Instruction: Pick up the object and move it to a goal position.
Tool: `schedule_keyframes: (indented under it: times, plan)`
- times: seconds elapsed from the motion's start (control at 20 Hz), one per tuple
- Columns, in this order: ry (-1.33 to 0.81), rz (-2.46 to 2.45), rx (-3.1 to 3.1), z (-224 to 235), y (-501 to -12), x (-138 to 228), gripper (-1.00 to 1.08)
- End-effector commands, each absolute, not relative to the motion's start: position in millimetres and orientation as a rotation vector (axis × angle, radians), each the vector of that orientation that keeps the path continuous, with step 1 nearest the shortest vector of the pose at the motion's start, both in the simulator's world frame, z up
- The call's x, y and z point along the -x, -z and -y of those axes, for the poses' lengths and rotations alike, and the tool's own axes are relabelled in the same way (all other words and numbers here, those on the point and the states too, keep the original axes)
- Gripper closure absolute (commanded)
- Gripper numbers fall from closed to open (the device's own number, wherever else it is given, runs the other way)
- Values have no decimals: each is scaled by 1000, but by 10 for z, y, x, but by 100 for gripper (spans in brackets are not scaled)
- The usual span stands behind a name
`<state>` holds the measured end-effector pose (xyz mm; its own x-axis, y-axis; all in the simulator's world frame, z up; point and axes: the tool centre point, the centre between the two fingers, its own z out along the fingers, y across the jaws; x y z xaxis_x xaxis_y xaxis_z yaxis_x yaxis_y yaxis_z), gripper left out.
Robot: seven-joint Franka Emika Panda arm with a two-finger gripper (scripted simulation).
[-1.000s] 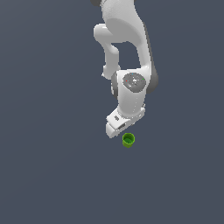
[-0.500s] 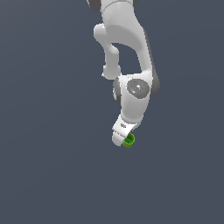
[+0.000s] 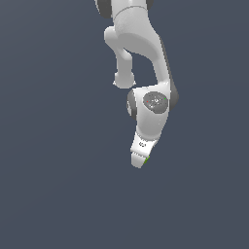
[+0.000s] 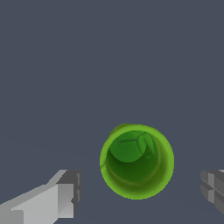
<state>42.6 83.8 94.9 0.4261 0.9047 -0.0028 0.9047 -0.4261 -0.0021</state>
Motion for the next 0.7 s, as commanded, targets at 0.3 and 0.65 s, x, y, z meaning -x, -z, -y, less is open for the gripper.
schedule_keyframes:
  times: [0.3, 0.65]
  plan:
    - [0, 1759, 2603, -861, -926, -454, -92]
    - [-1, 1755, 2606, -860, -780, -447, -92]
